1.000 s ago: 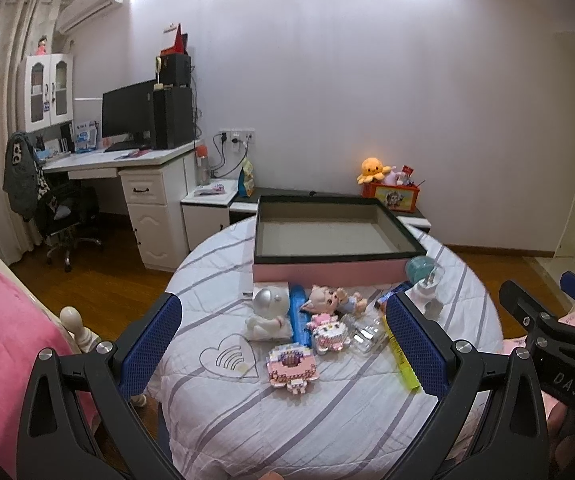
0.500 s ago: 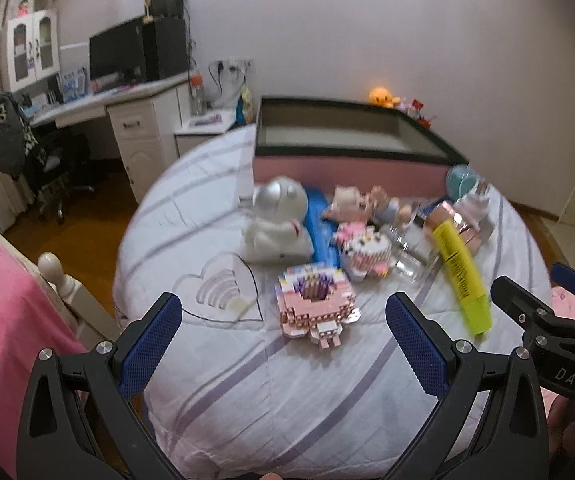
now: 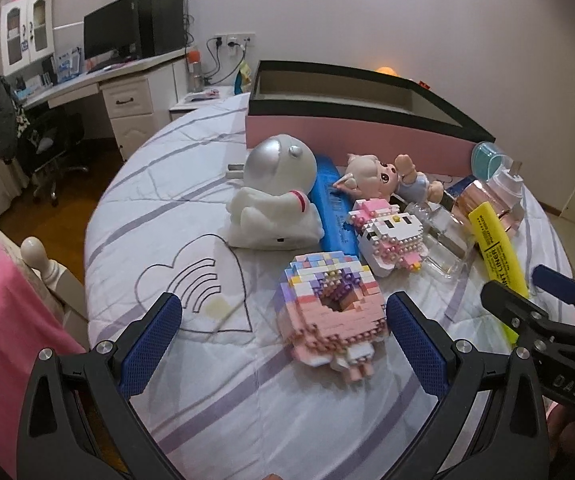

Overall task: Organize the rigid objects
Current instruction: 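Grasp the pixel-block donut with the left tool while the right tool grasps the yellow highlighter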

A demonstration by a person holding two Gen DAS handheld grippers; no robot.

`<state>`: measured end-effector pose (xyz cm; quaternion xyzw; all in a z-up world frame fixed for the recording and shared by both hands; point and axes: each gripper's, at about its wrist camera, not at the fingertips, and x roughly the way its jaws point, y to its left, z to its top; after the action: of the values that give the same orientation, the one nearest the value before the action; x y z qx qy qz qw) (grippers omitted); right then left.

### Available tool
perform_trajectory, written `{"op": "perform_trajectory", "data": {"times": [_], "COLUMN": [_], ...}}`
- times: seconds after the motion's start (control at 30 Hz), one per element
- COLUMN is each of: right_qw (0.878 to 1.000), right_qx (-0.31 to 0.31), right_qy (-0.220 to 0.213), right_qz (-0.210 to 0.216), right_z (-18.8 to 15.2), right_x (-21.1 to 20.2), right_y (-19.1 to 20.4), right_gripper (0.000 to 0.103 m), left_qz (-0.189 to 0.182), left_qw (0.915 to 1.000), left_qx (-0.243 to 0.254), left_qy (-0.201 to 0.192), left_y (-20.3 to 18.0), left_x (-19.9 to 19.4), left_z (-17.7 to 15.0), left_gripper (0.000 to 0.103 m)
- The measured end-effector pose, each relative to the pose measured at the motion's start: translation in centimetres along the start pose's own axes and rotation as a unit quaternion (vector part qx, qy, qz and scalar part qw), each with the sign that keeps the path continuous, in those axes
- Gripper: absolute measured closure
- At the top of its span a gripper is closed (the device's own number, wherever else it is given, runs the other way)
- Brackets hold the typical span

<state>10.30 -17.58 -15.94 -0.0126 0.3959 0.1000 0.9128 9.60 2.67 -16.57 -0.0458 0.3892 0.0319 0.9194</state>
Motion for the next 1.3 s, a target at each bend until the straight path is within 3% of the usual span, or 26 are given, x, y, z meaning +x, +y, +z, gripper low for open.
{"op": "perform_trajectory", "data": {"times": [0.07,0.17,0.27,0.3,0.33,0.53,0.9,1.07,1.3], "right_qw": [1.000,1.000,0.999,0.999,0.999,0.998,0.996,0.997,0.996], "right_qx": [-0.005,-0.012,-0.022,-0.024,-0.025,-0.013,-0.002,-0.004,-0.016], "right_qy": [0.008,0.008,0.007,0.006,0.006,-0.003,-0.014,0.028,0.051], "right_qz": [0.004,0.014,0.027,0.031,0.037,0.060,0.085,0.077,0.071], "right_z": [0.4,0.6,0.6,0.6,0.5,0.3,0.3,-0.1,0.9], "right_x": [0.6,1.0,0.9,0.9,0.8,-0.2,-2.0,-0.2,1.0], "right_y": [0.2,0.5,0.9,1.0,1.0,0.7,0.1,0.3,0.7], "right_gripper": [0.037,0.052,0.072,0.078,0.085,0.085,0.085,0.085,0.064], "left_qz": [-0.009,-0.019,-0.038,-0.046,-0.053,-0.078,-0.085,-0.085,-0.087], "left_qw": [1.0000,0.9998,0.9991,0.9987,0.9983,0.9966,0.9953,0.9955,0.9953], "left_qx": [-0.001,0.008,0.014,0.019,0.023,0.020,0.027,0.030,0.036], "left_qy": [0.003,-0.001,-0.012,-0.014,-0.015,-0.015,-0.037,-0.027,-0.024], "left_y": [-0.1,-0.2,-0.3,-0.5,-0.8,-0.3,-0.5,-0.6,-0.9], "left_x": [0.6,0.8,0.5,0.3,0.1,-0.5,-3.0,-2.5,-2.2], "left_z": [0.0,-0.2,-0.5,-0.4,-0.5,-0.3,-0.2,-0.7,-0.8], "left_gripper": [0.000,0.003,0.027,0.045,0.054,0.054,0.054,0.054,0.054]}}
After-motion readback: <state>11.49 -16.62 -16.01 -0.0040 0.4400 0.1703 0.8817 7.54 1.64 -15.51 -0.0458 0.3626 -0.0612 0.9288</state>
